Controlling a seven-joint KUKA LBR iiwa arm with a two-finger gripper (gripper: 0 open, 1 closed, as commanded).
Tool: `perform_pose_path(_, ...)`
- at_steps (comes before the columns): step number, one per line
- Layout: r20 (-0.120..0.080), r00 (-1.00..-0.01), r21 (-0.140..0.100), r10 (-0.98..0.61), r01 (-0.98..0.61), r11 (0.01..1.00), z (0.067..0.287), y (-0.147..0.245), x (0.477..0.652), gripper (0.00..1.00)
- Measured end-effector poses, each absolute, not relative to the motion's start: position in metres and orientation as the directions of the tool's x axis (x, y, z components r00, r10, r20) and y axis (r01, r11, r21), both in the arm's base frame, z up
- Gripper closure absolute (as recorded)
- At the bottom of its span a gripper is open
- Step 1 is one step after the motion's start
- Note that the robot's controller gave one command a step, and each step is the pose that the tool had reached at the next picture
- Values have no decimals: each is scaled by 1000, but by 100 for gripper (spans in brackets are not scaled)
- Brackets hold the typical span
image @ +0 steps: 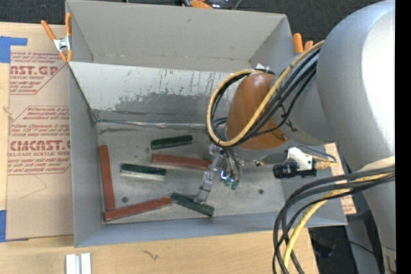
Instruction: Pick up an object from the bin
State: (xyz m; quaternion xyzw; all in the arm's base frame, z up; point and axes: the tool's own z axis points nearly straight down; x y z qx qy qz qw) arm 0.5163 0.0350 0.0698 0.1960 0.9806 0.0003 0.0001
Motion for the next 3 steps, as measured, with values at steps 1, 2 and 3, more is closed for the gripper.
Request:
perform_pose_path(1,-1,-923,0,384,384,923,70,35,517,100)
perform_pose_path(2,-7,-882,4,471,471,882,183,30,523,100)
perform_pose_path(3,-6,-900,3,436,436,900,238,23,522,100)
